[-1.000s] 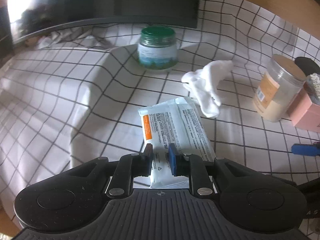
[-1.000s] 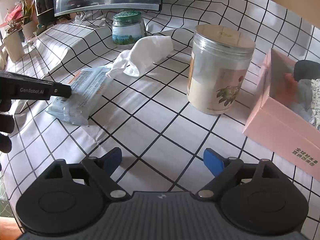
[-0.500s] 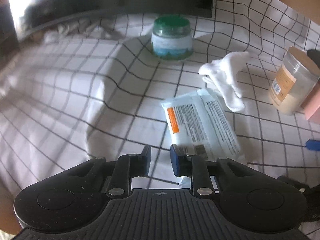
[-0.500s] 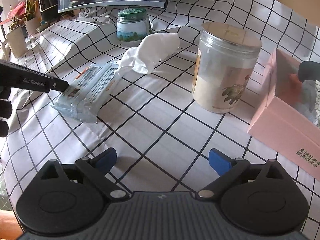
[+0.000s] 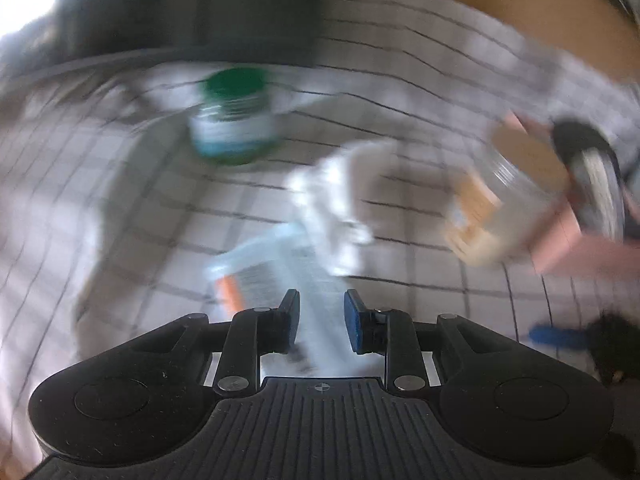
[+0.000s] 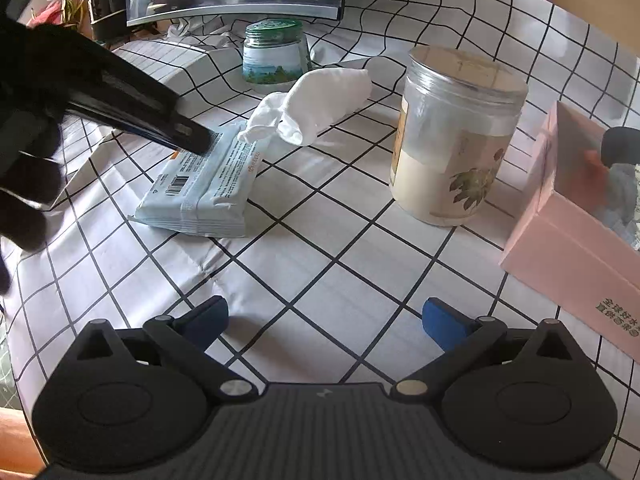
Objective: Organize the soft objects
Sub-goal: 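Move the left tool to the white wipes packet and grasp it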
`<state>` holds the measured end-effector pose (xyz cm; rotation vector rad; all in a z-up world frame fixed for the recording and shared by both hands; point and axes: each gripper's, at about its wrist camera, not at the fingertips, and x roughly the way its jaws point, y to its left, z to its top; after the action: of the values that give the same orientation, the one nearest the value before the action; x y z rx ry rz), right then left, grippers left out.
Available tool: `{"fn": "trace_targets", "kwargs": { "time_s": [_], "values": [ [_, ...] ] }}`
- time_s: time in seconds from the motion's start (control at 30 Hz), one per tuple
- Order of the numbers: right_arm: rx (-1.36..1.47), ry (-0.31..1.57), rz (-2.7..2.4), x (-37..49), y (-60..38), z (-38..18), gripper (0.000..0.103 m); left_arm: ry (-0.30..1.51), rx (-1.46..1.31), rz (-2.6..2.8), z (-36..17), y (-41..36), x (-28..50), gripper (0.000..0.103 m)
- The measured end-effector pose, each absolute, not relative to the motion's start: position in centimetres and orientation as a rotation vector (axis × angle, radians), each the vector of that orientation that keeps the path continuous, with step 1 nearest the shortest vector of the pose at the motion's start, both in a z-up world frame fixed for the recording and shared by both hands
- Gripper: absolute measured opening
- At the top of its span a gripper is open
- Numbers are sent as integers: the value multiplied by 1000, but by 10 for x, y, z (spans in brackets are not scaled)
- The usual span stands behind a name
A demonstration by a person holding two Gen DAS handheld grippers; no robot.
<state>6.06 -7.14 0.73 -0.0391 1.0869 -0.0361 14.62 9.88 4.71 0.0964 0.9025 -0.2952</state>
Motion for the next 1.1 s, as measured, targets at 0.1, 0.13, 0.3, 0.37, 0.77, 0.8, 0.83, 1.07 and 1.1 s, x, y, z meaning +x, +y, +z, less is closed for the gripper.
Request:
{"fn": "trace_targets", "kwargs": {
  "time_s": [0.1, 0.13, 0.3, 0.37, 0.77, 0.8, 0.83, 1.07, 1.1],
  "values": [
    [-42, 1074, -33, 59, -71, 7, 103, 875, 253, -316, 35, 71, 141, 28],
    [-43, 1072, -30, 58, -71, 7, 103, 870, 296, -312, 32, 66, 139, 30],
    [-51, 1055, -8, 52, -71, 7, 103, 848, 387, -279, 26, 83, 129, 37],
    [-51, 1051, -9, 52, -71, 7, 103, 859, 378, -226, 26, 102, 129, 38],
    [-47, 1025, -22, 47, -67, 6, 103, 924, 63, -230, 39, 141, 155, 51],
    [-48, 1023, -21, 46, -66, 6, 103, 929, 56, -244, 39, 140, 156, 53],
    [-47, 1021, -22, 46, -66, 6, 103, 932, 54, -251, 39, 139, 158, 54],
    [-47, 993, -23, 40, -65, 6, 103, 878, 249, -98, 37, 143, 155, 50],
    [-49, 985, -17, 39, -66, 5, 103, 890, 231, -102, 36, 146, 157, 49]
  ]
}}
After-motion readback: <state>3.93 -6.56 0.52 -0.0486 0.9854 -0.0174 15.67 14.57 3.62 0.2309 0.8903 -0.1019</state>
